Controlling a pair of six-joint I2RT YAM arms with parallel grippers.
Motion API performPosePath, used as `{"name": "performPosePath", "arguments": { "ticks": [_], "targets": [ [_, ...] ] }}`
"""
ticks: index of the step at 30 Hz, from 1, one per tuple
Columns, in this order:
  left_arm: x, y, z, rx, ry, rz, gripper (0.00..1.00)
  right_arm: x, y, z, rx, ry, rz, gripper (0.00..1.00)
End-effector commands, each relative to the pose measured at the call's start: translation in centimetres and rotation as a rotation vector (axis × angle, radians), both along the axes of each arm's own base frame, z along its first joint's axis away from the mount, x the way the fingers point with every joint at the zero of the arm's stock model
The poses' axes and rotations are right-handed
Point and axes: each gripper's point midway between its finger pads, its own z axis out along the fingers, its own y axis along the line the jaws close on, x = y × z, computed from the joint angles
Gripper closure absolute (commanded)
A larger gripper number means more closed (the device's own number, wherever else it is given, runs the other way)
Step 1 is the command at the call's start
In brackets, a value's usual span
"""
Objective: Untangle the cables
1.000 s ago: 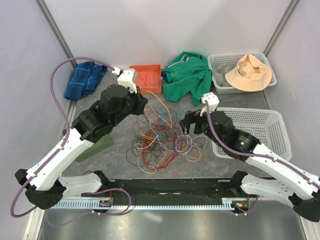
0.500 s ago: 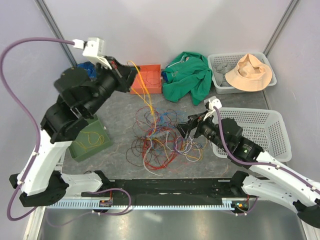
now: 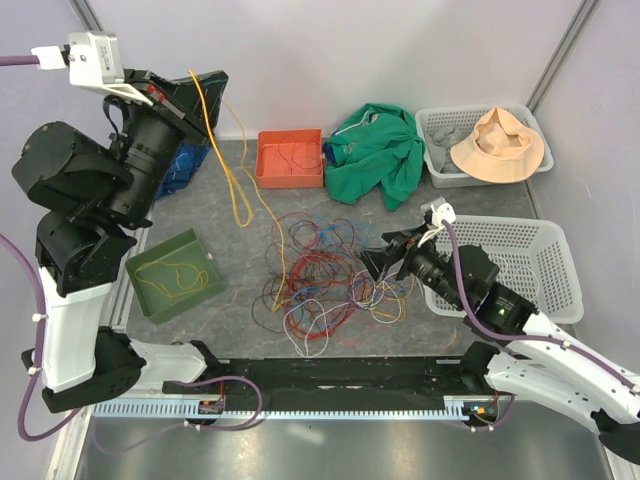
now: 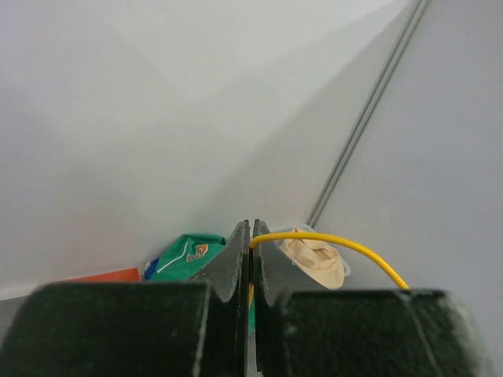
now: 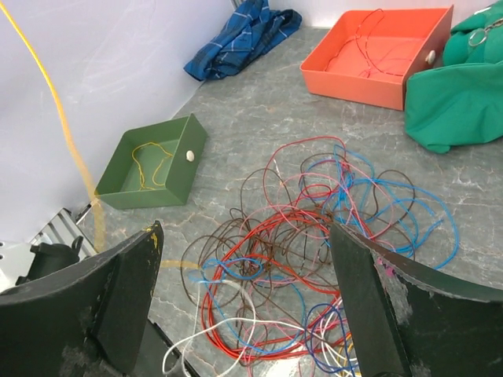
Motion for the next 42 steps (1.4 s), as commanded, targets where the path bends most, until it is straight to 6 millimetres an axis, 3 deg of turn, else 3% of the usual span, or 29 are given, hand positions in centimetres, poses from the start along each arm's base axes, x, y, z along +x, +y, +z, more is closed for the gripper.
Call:
{"name": "performPosePath", "arguments": {
  "ticks": [1, 9, 16, 20, 25, 29, 35, 42],
  "targets": [
    [1.5, -0.2, -1.9, 0.062, 0.029, 0.056, 0.98, -0.7, 1.5, 0.6, 0.063, -0.018, 0.082, 0.05],
    [2.1, -2.5, -3.1, 0.065, 0.061, -0.012, 0.98, -2.0, 6.7, 3.3, 0.246, -0.067, 0.316, 0.06],
    [2.2, -3.4, -4.2, 0.071, 0.085, -0.047, 0.98, -1.0, 10.0, 5.6, 0.311, -0.117, 0.399, 0.06],
    [2.0, -3.7, -4.4, 0.073, 0.090, -0.066, 0.98, 1.0, 12.5, 4.7, 0.294, -0.098, 0.399, 0.07],
    [1.5, -3.8, -4.8, 0.067, 0.096, -0.091, 0.98, 5.9, 13.5, 1.9, 0.232, -0.072, 0.215, 0.08],
    [1.1, -3.3, -5.1, 0.064, 0.101, -0.090, 0.98, 7.9, 15.2, 1.2, 0.203, -0.062, 0.191, 0.12],
    [0.4, -2.4, -5.6, 0.062, 0.106, -0.083, 0.98, 9.6, 14.6, -0.3, 0.166, -0.043, 0.097, 0.17],
    [0.2, -2.5, -6.3, 0.064, 0.117, -0.094, 0.98, 9.0, 15.5, -0.2, 0.145, -0.048, 0.159, 0.15]
  ]
}}
